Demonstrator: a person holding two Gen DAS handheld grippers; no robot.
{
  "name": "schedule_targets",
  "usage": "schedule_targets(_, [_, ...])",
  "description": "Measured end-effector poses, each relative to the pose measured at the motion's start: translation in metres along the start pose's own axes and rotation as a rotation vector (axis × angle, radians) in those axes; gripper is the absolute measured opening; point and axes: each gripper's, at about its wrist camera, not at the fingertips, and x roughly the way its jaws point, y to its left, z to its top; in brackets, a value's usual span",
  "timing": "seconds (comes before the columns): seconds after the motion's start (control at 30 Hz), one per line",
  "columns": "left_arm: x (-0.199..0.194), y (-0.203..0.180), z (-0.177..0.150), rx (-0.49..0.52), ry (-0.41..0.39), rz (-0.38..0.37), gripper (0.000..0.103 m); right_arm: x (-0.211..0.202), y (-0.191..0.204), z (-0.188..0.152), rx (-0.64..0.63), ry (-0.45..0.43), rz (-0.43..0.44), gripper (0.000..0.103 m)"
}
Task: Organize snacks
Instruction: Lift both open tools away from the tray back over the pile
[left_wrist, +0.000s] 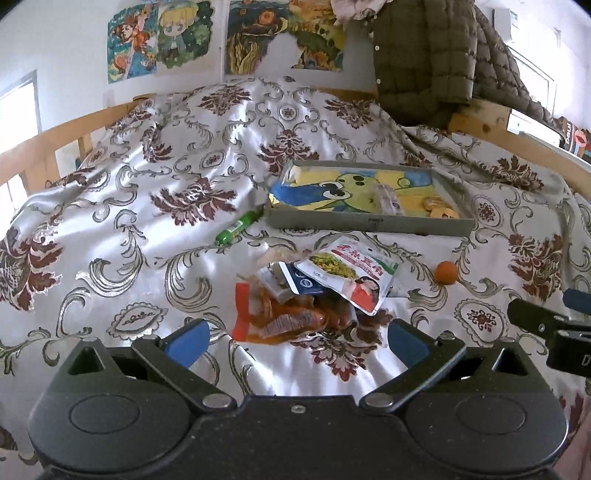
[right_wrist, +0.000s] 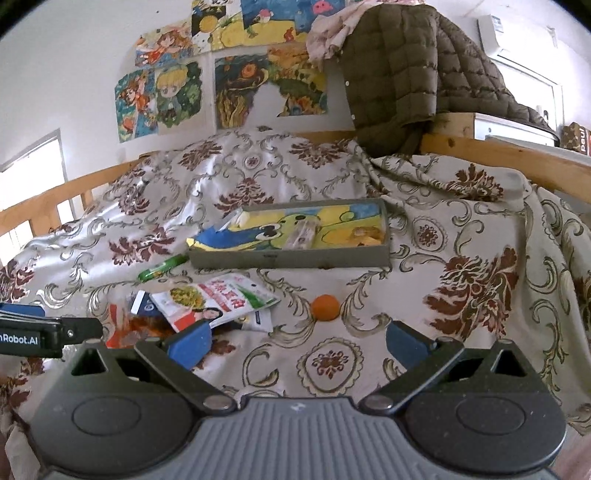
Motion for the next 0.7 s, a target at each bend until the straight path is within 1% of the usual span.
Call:
schedule_targets(0.47, [0.005,-0.003,0.001,-0.020,-0.024,0.019,0.102,0.007,0.002,-0.002,0.014,0.029,0.006,0.103])
schedule_targets(0.7, [0.011,-0.008,-0.003,0.001,-0.042,0.020,0.102,0.012,0.001,-0.002,0.010,0.044,0.011,0.103])
